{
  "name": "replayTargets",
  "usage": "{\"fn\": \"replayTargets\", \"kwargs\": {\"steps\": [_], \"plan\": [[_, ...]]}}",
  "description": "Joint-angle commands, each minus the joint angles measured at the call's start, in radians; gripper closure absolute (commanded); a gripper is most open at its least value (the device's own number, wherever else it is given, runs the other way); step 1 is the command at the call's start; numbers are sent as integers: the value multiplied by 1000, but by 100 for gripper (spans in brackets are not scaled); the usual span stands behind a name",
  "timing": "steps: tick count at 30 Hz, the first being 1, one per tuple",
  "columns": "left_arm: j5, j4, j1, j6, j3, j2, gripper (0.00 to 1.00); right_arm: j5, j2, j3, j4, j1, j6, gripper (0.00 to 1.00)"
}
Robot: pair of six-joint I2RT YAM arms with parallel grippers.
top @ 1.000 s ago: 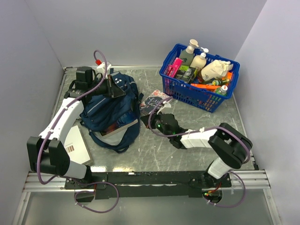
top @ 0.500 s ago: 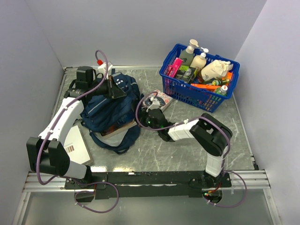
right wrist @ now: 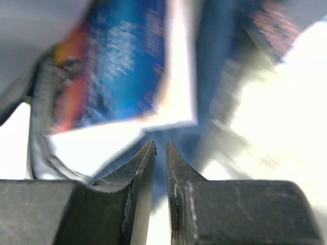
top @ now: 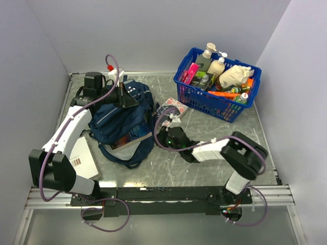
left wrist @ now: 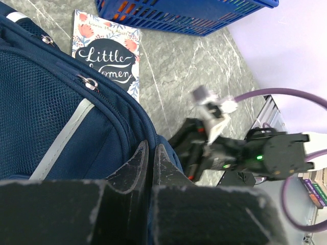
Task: Pack the student bag
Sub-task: Place the book in the student bag.
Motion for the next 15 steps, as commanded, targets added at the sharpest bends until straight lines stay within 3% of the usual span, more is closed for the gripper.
{"fn": "replayTargets", "kwargs": {"steps": [1,6,15], "plan": [[117,107,-15,-11,70,-80,99,115,-125,-95,17,-9,-2,78],[114,104,-15,-14,67,-84,99,97,-85,-77,57,-61,47,100],[122,98,-16,-17,79,-83,99,48,79,115,56,-81,42,100]]}}
